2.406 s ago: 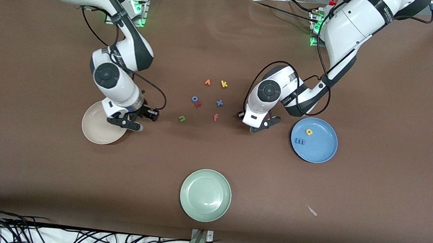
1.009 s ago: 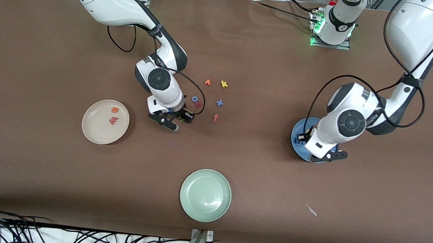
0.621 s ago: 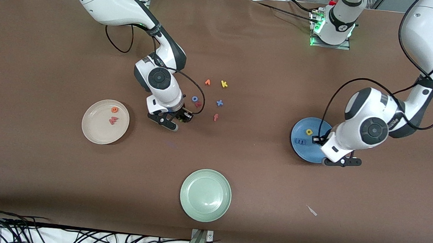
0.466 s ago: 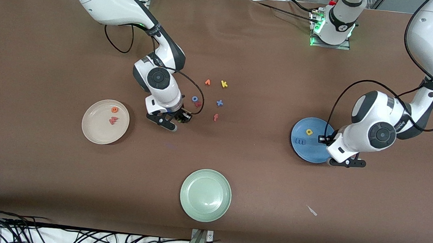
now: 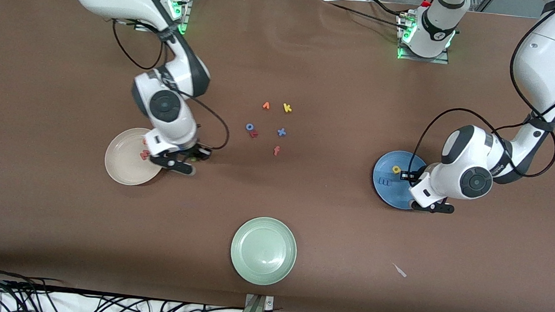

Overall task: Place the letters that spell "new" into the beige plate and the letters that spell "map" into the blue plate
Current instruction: 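Place the p on the blue plate and the u on the white plate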

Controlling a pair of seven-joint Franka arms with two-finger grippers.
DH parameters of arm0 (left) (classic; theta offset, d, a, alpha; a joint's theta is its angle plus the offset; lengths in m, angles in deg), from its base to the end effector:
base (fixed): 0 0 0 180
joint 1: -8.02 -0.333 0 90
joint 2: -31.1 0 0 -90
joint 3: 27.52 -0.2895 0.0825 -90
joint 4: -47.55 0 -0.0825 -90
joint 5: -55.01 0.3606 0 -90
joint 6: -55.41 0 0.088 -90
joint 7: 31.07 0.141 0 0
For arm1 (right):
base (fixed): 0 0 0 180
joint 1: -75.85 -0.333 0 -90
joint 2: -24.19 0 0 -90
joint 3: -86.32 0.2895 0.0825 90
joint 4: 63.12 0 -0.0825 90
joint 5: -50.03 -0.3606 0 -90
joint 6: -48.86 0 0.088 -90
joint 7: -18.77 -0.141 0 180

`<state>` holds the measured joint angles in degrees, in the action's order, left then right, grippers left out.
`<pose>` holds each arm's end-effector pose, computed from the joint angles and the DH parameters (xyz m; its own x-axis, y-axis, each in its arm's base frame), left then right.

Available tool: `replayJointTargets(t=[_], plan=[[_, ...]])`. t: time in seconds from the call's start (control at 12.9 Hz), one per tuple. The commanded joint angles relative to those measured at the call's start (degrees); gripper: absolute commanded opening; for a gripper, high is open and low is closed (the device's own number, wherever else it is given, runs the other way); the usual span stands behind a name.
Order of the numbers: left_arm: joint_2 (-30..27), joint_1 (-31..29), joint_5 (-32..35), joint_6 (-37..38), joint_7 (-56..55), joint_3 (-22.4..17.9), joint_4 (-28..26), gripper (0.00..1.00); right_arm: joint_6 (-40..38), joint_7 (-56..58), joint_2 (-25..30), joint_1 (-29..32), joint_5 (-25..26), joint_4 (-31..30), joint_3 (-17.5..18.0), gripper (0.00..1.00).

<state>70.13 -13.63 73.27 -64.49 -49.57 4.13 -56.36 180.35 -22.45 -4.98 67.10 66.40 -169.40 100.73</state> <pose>0.5704 -0.0767 0.1520 0.9573 -0.0046 -0.2891 0.0035 -0.9996 0.0276 0.5636 0.2227 0.2085 0.9891 -0.1467 0.0157 -0.1475 -0.9844 0.0960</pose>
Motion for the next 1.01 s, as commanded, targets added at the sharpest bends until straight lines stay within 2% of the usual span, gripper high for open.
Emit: replayJointTargets(t=[0.0,0.08,0.39,0.47,0.62,0.7,0.78,0.93], plan=[[-0.44,0.21,1.08,-0.07,1.88,0.52,1.34,0.78,-2.91,13.22,5.78,6.36,-0.11,-4.98,0.53,0.03],[-0.88,0.13,1.08,0.02,3.28,0.70,1.43,1.00,-2.91,16.83,6.92,8.21,-0.11,-6.47,0.36,0.03],[-6.76,0.21,0.82,1.07,3.99,2.54,2.48,1.00,-1.95,27.57,8.25,9.10,-0.11,-10.26,-6.48,0.08],[-8.43,0.21,0.82,1.60,3.99,3.24,3.18,1.00,-1.51,28.03,8.25,9.10,-0.11,-10.88,-6.93,0.09],[-11.07,0.21,0.99,6.32,4.26,4.65,6.42,1.00,-1.15,27.95,8.25,9.10,-0.11,-10.88,-6.94,0.32],[-11.17,-0.31,0.91,11.83,4.78,6.92,8.70,1.00,-1.15,27.77,8.16,9.19,-0.20,-10.71,-6.94,0.58],[-12.30,-0.49,1.08,17.19,6.18,8.50,11.07,1.00,-1.15,27.68,8.16,9.10,-1.33,-10.53,-6.94,0.64],[-14.84,-0.31,0.04,21.71,7.50,8.87,15.03,1.00,-1.50,27.86,8.25,9.10,-4.85,-9.57,-6.94,0.71]])
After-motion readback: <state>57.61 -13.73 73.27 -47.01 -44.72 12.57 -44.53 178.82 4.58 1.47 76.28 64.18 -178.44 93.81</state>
